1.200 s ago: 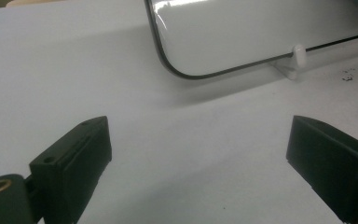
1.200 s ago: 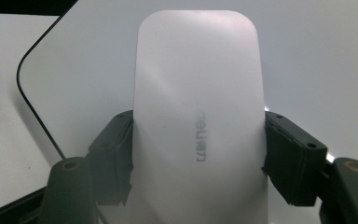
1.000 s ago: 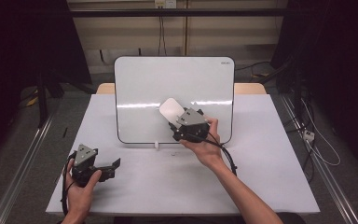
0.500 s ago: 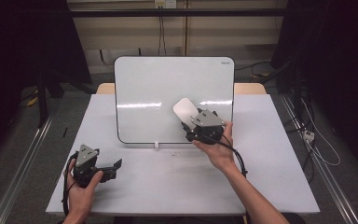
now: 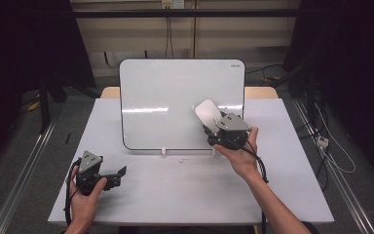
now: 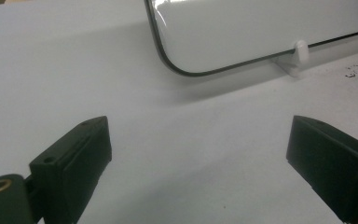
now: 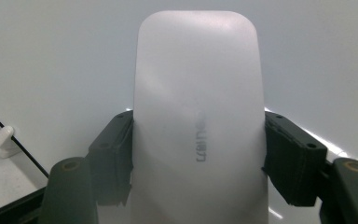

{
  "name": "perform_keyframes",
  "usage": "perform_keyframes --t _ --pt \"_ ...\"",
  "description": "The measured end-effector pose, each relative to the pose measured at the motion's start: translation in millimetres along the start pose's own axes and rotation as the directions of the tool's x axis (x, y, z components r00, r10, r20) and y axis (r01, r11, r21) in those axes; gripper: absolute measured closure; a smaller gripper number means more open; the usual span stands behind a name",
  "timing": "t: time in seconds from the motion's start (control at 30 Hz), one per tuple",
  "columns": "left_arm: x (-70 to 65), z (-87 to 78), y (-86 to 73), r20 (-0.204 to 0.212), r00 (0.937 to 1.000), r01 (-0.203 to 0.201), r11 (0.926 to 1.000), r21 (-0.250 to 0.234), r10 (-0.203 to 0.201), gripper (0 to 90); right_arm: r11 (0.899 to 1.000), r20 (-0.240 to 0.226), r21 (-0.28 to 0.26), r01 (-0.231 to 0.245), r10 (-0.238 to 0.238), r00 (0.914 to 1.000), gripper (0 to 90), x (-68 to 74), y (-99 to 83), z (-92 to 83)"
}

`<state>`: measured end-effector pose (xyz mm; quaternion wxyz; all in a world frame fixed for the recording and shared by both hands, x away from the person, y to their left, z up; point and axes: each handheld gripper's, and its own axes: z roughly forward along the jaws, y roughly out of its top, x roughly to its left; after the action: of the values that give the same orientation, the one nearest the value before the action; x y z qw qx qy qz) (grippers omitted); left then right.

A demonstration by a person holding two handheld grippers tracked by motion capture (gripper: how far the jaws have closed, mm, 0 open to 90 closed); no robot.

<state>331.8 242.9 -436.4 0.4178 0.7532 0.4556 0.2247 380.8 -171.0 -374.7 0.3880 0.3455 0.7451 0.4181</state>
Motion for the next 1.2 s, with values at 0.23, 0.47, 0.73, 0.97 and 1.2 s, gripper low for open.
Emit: perform_keyframes --t 0.23,0.47,0.73,0.97,1.2 --pt "-0.7 -0.9 -0.2 0.000 1.0000 -0.002 1.0000 0.000 0.002 6.4 1.000 0.028 -0.006 -0.013 0.013 0.9995 31.9 -12.0 -2.7 -11.5" --pt "0.4 -1.0 -0.5 -0.009 1.0000 0.000 1.0000 -0.003 0.000 6.4 0.999 0.053 -0.005 -0.035 0.035 0.9980 31.9 -23.9 -11.1 -20.8" --pt "-0.6 -0.1 0.1 -0.009 0.9999 -0.010 0.9999 -0.004 0.010 6.4 0.999 0.066 -0.003 -0.053 0.053 0.9964 31.9 -28.6 -17.7 -26.3" --pt "-2.3 -2.0 1.6 -0.014 0.9998 -0.015 0.9999 -0.008 0.015 6.4 0.999 0.077 0.001 -0.045 0.045 0.9960 31.9 -30.3 -23.3 -33.3" --pt "-3.0 -2.1 1.5 -0.016 0.9997 -0.019 0.9998 0.000 0.019 6.4 0.999 0.082 0.025 -0.026 0.024 0.9964 31.9 -26.9 -29.9 -29.6"
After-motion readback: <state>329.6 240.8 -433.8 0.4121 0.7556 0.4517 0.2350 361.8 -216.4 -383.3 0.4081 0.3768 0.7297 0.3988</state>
